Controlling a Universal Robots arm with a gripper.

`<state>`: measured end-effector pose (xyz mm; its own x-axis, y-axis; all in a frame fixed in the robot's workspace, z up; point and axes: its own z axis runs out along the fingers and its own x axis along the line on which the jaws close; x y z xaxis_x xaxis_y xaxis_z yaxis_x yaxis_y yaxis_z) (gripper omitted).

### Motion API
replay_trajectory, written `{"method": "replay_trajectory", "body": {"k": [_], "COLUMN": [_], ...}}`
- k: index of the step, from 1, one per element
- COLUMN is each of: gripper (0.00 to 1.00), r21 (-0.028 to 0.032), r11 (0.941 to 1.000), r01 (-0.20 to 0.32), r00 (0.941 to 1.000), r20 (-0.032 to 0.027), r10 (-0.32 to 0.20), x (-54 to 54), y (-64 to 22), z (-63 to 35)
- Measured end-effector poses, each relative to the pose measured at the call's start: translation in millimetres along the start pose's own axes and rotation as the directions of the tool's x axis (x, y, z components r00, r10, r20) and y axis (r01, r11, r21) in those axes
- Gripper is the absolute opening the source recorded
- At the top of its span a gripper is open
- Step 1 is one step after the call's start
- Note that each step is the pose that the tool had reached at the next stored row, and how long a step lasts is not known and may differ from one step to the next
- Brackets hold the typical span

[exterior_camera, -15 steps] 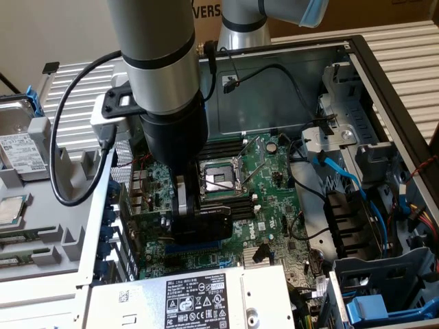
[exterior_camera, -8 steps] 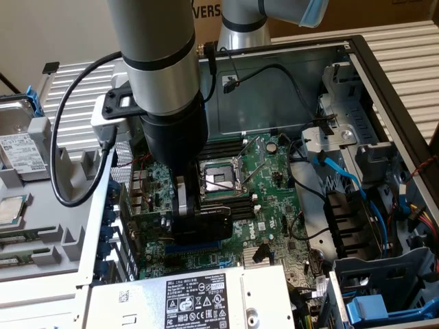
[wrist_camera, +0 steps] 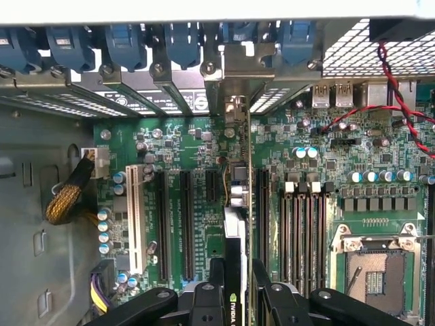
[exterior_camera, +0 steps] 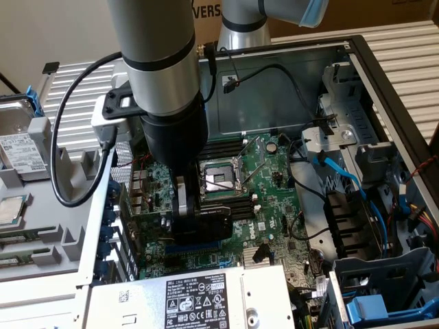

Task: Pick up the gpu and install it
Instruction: 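Insert the gpu into the slot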

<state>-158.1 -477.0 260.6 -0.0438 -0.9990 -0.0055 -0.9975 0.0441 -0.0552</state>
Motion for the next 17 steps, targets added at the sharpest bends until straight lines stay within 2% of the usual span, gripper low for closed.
{"method": "replay_trajectory", "body": {"k": [17], "gripper": [0.26], "r21": [0.0006], "r11": [1.0000], "r01": [0.000], "r00": [1.0000], "r20": [0.0006], "r10": [0.000], "x": [0.7], "y": [0.0], "z": [2.8]}}
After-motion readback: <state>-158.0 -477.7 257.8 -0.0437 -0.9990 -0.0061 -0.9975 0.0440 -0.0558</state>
